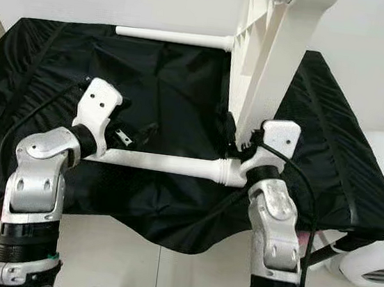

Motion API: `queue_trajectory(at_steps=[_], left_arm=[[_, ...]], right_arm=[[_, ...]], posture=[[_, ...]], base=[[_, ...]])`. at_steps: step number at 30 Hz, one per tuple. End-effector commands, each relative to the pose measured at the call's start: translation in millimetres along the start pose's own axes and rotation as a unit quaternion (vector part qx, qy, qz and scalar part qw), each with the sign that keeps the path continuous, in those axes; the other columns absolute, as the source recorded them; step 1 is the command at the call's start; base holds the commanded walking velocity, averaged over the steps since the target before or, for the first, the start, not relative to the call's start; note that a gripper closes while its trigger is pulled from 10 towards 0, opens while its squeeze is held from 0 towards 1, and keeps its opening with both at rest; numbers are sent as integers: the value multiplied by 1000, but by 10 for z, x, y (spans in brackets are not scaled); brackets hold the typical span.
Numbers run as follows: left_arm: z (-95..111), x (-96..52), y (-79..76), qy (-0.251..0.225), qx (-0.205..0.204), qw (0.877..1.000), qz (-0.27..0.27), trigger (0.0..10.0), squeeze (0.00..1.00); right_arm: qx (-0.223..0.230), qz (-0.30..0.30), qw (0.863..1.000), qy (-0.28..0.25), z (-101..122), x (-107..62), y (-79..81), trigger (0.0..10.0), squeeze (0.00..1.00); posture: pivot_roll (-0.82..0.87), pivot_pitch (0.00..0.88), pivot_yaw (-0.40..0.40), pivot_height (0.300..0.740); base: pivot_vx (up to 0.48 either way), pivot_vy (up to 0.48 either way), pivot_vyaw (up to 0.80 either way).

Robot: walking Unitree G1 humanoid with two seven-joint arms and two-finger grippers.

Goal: Building children table

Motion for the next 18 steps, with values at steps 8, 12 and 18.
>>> queue_trajectory(at_steps=[8, 12, 18], left_arm=[[-239, -134, 42, 32, -14, 997, 70, 10000, 0], [-304, -128, -5, 37, -15, 998, 52, 10000, 0], [-488, -141, -139, 42, 5, 999, 8, 10000, 0]], right_arm=[[-12, -59, 998, 24, -112, -449, -314, 10000, 0], [-16, -62, 997, 37, -176, -510, -346, 10000, 0], [-33, -42, 996, 73, -361, -596, -381, 10000, 0]], posture=[[-136, 147, 56, 740], [-138, 155, 56, 740], [-129, 194, 49, 740]], base=[[0, 0, 0], [0, 0, 0], [0, 0, 0]])
Point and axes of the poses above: a point about 5 cm out from each wrist's last joint towards the gripper, its own x axis pointing out of the wrist towards the gripper, its own z axis along the axis of the wrist's last joint, y = z × x, the point moved 5 cm from there along x, pointing out of the wrist towards the gripper, and after that the axes turned 12 degrees about x, right-handed, at the moved point
